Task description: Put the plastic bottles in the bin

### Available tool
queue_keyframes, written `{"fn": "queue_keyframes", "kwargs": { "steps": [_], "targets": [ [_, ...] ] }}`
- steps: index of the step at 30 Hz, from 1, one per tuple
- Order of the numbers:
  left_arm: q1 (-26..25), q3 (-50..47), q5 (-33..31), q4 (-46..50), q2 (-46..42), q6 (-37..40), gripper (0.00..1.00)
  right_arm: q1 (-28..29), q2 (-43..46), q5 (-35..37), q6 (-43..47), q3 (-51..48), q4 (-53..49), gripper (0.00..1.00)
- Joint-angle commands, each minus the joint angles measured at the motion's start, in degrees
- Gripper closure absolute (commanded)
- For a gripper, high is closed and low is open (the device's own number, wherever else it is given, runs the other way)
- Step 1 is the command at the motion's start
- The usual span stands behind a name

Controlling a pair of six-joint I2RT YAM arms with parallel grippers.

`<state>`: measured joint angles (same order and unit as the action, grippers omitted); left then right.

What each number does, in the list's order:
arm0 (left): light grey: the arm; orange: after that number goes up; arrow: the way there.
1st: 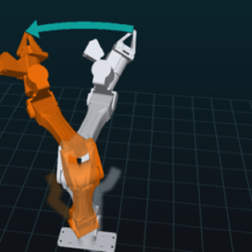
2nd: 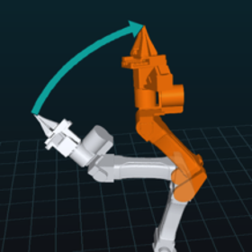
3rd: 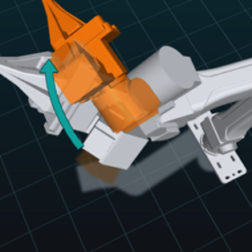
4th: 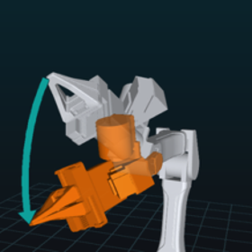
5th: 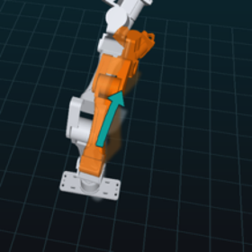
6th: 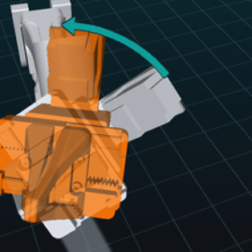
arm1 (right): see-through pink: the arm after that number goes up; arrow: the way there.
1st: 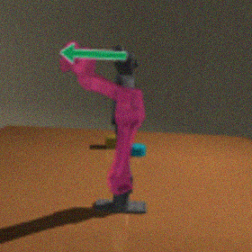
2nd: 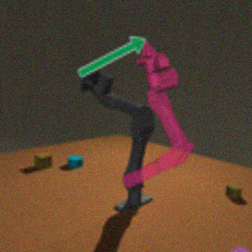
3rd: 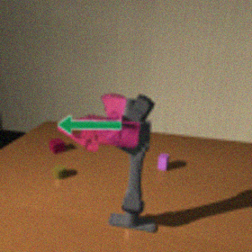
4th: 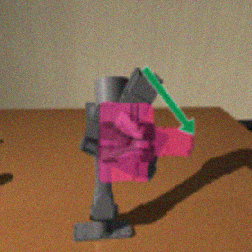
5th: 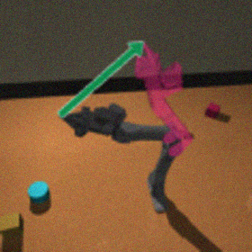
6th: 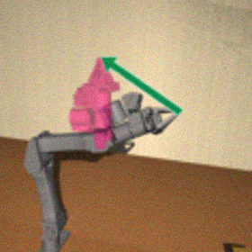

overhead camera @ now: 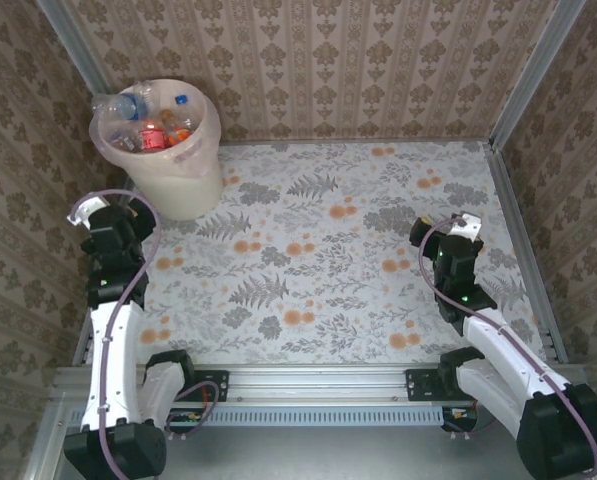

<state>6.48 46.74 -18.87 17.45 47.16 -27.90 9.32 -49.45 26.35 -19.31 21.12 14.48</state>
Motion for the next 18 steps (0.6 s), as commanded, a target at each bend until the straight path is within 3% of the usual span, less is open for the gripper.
{"fn": "queue_keyframes", "kwargs": {
  "steps": [1,4,11,15,18],
  "targets": [
    [0.46,-4.51,-5.54,-5.62,1.07,0.52,0.0,-3.12,-1.26,-0.69,2.8,-1.23,1.57,0.0],
    [0.78,-9.29,-6.81,-10.29,3.32,1.39,0.0,-5.17,-4.52,-2.21,5.86,-1.79,4.98,0.0],
    [1.08,-15.22,-3.18,-20.69,11.38,7.66,0.0,-8.08,-18.85,-10.05,13.96,0.83,14.07,0.0],
    [0.17,-20.15,0.85,-36.08,16.53,14.38,0.0,-9.32,-26.4,-16.76,15.65,0.79,25.6,0.0],
    [-0.37,-21.58,3.64,-42.35,19.58,16.51,0.0,-10.46,-29.76,-21.61,14.41,1.66,29.53,0.0]
  ]
}}
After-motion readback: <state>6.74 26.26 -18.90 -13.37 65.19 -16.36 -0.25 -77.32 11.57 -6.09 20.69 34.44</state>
